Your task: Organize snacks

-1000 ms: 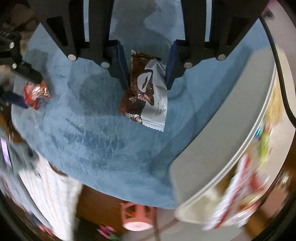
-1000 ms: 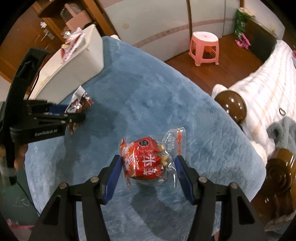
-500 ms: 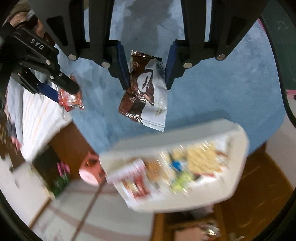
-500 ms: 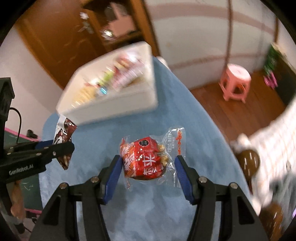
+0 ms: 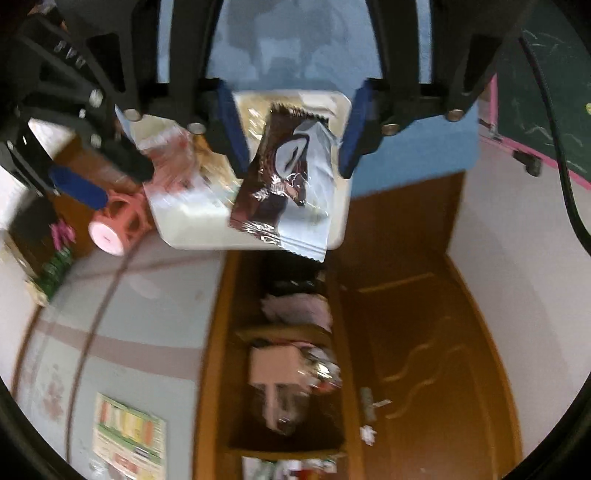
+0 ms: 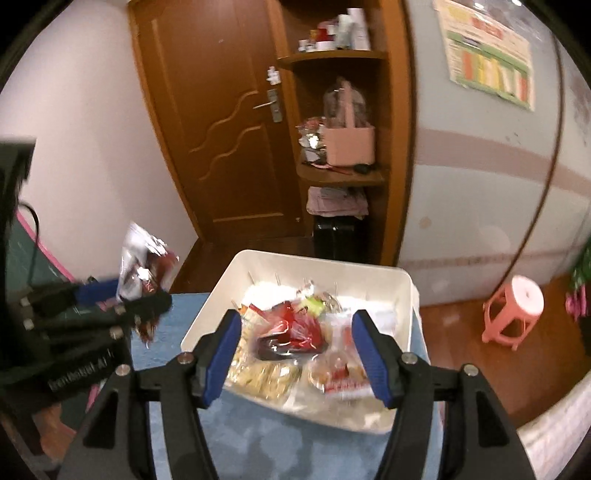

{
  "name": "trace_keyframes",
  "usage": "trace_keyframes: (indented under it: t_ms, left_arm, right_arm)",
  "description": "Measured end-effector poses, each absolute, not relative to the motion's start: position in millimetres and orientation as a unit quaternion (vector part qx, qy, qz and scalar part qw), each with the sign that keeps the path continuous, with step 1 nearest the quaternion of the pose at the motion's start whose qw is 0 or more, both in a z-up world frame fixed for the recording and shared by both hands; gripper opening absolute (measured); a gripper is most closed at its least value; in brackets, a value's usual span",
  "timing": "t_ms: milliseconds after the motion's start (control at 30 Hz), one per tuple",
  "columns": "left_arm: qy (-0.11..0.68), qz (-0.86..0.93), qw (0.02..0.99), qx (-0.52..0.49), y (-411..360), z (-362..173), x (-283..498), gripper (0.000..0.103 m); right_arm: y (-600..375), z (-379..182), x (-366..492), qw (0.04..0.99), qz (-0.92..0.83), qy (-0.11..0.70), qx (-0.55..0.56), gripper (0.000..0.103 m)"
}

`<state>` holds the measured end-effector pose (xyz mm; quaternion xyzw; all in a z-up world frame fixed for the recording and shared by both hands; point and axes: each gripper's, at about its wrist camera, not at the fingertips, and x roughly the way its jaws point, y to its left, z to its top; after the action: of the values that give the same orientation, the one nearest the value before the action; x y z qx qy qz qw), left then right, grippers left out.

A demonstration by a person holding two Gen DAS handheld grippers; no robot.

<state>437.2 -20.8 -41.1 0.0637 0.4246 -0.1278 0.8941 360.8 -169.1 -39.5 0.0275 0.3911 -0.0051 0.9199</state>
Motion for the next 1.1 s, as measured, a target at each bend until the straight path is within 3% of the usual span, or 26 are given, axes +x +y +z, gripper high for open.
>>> trace_keyframes:
  t_ms: [33, 67, 233, 767, 1100]
  left_arm:
    - [0.423, -0.120, 0.896, 0.062, -20, -41, 443, 0.072]
    - [0.424, -0.117, 0.896, 0.057, -18, -42, 448, 0.076]
    - [0.434, -0.108, 0.894, 0.031, -18, -52, 454, 0.085]
    - [0.433, -0.095, 0.896, 0.019, -30, -49, 417, 0.090]
    - [0.415, -0.097, 0.904, 0.020, -17, -27, 355, 0.091]
  right_arm:
    - [-168, -42, 369, 0.917, -0.005, 0.398, 0.016, 0.064]
    - [-169, -44, 375, 0.916, -0.009, 0.402, 0.006, 0.064]
    - [-178, -50, 384, 0.910, -0.015, 0.415, 0.000, 0.064]
    - [-190, -24, 348, 0.918, -0.021, 0.396, 0.007, 0.065]
    - [-177, -8, 300, 0.919, -0.022, 0.394, 0.023, 0.066]
